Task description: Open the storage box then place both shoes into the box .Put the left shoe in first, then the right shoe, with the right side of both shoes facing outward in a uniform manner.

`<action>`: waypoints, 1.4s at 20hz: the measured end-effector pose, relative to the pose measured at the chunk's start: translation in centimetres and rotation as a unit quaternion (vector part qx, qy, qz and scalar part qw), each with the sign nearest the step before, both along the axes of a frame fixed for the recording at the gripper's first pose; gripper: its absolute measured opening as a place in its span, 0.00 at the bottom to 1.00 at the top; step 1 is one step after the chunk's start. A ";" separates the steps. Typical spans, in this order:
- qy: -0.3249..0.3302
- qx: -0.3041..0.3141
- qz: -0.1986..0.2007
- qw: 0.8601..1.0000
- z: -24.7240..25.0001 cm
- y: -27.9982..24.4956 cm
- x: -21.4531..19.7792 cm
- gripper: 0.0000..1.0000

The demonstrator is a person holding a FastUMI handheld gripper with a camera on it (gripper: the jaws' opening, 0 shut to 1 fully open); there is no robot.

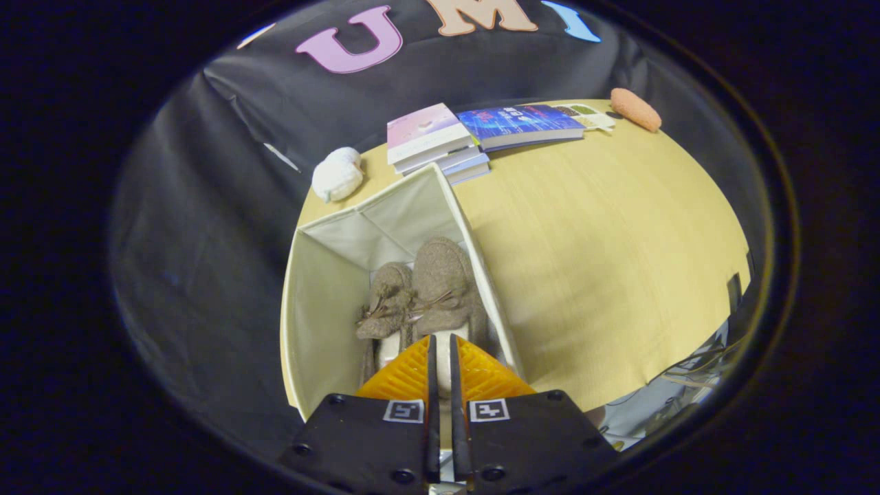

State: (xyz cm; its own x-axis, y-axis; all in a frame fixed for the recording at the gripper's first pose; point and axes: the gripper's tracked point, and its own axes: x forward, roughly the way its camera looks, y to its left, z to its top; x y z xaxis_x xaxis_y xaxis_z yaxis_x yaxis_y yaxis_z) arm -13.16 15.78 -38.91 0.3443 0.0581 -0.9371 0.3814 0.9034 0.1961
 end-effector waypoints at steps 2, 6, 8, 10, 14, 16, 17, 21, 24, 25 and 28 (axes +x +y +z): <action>-0.008 -0.003 0.007 1.000 0.2 0.1 0.3 0.10; -0.074 -0.030 0.012 0.997 2.9 -1.8 3.8 0.10; -0.122 -0.052 0.007 0.991 5.4 -3.6 6.4 0.10; -0.172 -0.071 0.002 0.983 8.6 -5.4 9.1 0.10; -0.279 -0.117 -0.007 0.953 16.2 -9.7 14.0 0.10; -0.323 -0.140 -0.010 0.936 20.0 -11.9 16.1 0.10; -0.342 -0.150 -0.009 0.928 21.6 -12.8 16.9 0.10; -0.397 -0.203 0.006 0.895 27.6 -16.7 19.7 0.10; -0.430 -0.225 0.012 0.875 31.3 -18.9 21.2 0.10; -0.438 -0.234 0.013 0.868 32.3 -19.8 21.6 0.10; -0.444 -0.254 0.025 0.859 33.5 -22.3 22.7 0.10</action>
State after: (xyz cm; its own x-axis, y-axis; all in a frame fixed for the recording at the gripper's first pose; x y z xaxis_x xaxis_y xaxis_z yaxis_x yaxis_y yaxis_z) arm 9.58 -6.51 -5.45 0.9453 -0.2448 -0.2156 0.2429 0.9694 -0.0357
